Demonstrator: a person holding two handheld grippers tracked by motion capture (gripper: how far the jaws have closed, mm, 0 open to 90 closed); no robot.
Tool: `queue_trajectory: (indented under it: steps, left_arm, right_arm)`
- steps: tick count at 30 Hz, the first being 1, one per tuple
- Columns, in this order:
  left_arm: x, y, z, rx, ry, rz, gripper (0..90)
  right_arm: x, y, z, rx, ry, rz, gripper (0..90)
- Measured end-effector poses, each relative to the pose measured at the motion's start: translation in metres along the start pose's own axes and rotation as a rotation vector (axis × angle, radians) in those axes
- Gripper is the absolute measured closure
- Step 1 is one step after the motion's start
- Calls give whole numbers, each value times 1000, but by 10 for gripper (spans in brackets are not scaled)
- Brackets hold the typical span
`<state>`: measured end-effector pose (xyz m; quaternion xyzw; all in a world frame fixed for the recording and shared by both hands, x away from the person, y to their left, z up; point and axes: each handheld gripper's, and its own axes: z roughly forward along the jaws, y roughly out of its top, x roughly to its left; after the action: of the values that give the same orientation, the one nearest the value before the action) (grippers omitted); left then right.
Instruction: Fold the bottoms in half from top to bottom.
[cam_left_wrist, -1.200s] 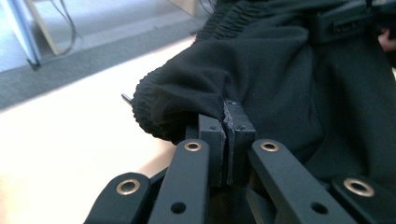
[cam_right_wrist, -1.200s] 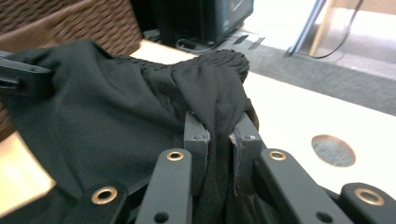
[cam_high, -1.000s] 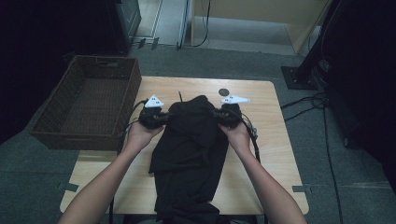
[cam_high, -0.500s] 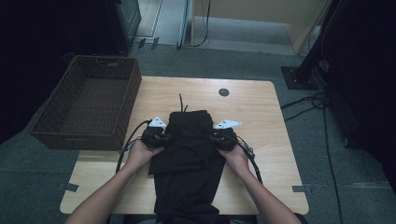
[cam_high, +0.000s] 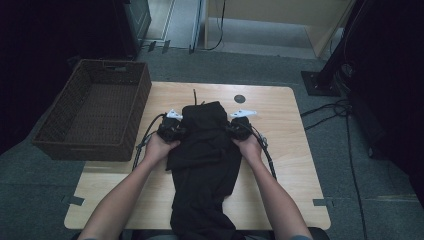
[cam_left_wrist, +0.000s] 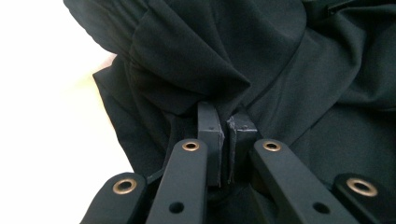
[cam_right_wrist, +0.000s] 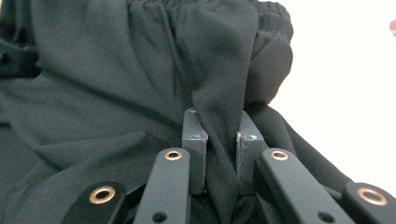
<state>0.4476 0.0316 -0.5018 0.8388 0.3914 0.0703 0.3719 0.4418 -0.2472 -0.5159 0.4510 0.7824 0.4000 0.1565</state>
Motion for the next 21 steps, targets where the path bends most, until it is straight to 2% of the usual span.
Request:
queue_trajectory:
  steps: [3,5,7,10,12,15,16,18,21]
  left_arm:
    - [7,12,9,4,16,-5,866]
    - [12,17,14,2,27,-26,862]
    - [13,19,16,-24,53,-46,856]
    - [14,22,9,-69,40,-63,875]
    - [12,27,-6,-130,45,-42,881]
    - [7,34,-35,-215,25,-24,882]
    - [2,35,-45,-229,18,-8,882]
    - [-10,33,-63,-256,17,52,882]
    - [-28,18,-84,-269,-19,90,880]
  right_arm:
    - [-8,10,10,-1,-38,7,775]
    - [-12,15,16,-5,-68,7,765]
    - [-13,19,20,-10,-99,11,767]
    - [-13,25,18,-18,-98,66,794]
    - [-12,34,8,-55,-90,73,803]
    - [-9,51,-19,-136,-51,65,804]
    - [-6,55,-30,-161,-39,50,804]
    - [4,61,-52,-180,-20,20,804]
    - [21,54,-83,-212,19,-25,804]
